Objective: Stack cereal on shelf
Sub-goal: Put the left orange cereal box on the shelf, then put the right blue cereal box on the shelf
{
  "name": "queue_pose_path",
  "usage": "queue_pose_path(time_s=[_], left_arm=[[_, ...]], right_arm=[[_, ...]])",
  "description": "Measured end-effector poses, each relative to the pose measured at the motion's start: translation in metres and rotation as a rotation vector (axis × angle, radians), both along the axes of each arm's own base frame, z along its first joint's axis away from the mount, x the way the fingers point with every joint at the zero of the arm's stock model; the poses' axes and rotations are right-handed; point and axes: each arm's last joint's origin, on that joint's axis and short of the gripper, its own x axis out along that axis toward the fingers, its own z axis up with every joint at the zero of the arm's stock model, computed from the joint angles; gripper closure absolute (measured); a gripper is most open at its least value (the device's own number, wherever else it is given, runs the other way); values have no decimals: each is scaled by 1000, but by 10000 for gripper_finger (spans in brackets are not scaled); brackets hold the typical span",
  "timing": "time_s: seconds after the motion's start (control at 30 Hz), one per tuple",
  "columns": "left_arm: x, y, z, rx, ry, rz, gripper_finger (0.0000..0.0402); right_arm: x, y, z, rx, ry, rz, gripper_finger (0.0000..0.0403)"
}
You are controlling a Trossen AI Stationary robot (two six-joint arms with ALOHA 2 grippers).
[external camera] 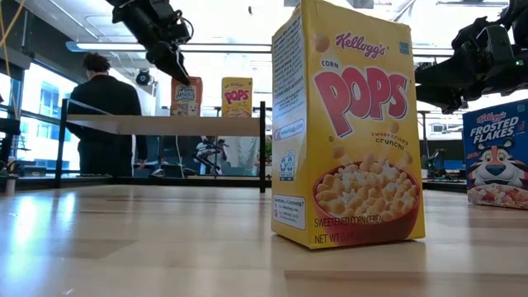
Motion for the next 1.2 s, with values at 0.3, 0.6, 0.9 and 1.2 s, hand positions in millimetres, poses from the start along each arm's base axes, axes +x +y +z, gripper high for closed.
queue_pose_path(time_s=[0.3, 0.6, 0.9, 1.2], left_arm=[[-14, -17, 24, 98, -20, 99, 162], [-25, -47, 48, 104, -141, 166, 162], [-21, -74, 60, 19, -266, 180, 162], [4, -100, 60, -83, -299, 70, 162]], right_arm=[[0, 0, 0, 0, 0, 0, 164], [0, 0, 0, 0, 0, 0, 164], [0, 0, 0, 0, 0, 0, 164], [0, 0, 0, 0, 0, 0, 164]])
